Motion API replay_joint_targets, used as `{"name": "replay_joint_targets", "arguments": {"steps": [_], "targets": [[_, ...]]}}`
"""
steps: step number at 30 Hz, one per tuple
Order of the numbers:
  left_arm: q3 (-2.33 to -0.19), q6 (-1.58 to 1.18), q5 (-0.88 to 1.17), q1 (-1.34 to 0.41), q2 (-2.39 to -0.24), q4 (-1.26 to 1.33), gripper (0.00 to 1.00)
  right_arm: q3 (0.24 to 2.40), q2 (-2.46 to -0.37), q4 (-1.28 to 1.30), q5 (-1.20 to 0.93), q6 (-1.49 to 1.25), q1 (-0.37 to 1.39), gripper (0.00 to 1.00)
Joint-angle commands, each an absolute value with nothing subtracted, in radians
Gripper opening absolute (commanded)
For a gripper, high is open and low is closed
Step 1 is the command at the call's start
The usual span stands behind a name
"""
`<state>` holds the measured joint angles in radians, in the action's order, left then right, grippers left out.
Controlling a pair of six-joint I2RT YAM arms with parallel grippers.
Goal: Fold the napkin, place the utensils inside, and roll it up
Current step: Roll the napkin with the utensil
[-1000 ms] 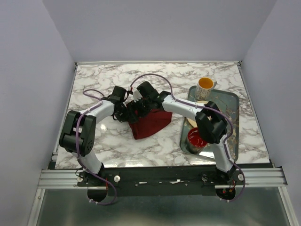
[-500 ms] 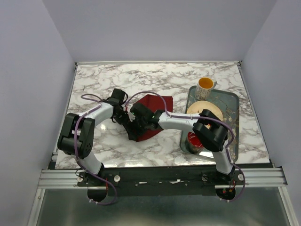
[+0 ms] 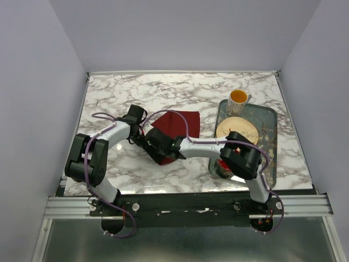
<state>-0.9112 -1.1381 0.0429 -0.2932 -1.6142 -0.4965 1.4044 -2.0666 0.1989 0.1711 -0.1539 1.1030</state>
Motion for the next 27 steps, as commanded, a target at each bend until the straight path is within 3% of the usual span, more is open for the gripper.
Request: {"name": "replay_joint_targets", "arguments": {"steps": [1,7,13,14,17,20,22,23,27], "targets": [[-0.890,-1.183,0.063,-0.290,-1.585,-0.509,0.00,1.440,-2.099,0.216,0.333,-0.112,1.149,0.61],[-0.891,-1.184,0.051,-0.290,-1.582,-0.518,0.00,1.466,-2.137,0.238,0.408,-0.109,1.166,0.51],[-0.890,-1.167,0.049,-0.285,-1.578,-0.522,0.00,1.465,-2.134,0.249,0.382,-0.126,1.166,0.24],[-0.894,-1.152,0.045,-0.284,-1.578,-0.528,0.00,1.463,-2.132,0.250,0.349,-0.127,1.166,0.14],[-0.911,-1.124,0.034,-0.284,-1.585,-0.540,0.00,1.453,-2.125,0.249,0.266,-0.144,1.161,0.00],[-0.917,-1.092,0.041,-0.284,-1.577,-0.534,0.01,1.422,-2.115,0.232,0.131,-0.169,1.129,0.01],[-0.914,-1.066,0.048,-0.278,-1.560,-0.520,0.13,1.393,-2.094,0.194,0.077,-0.184,1.105,0.01],[-0.905,-1.055,0.048,-0.267,-1.549,-0.511,0.29,1.378,-2.085,0.178,0.014,-0.189,1.094,0.01],[-0.882,-1.002,0.048,-0.226,-1.430,-0.457,0.53,1.313,-2.062,0.129,-0.144,-0.207,1.043,0.01]]}}
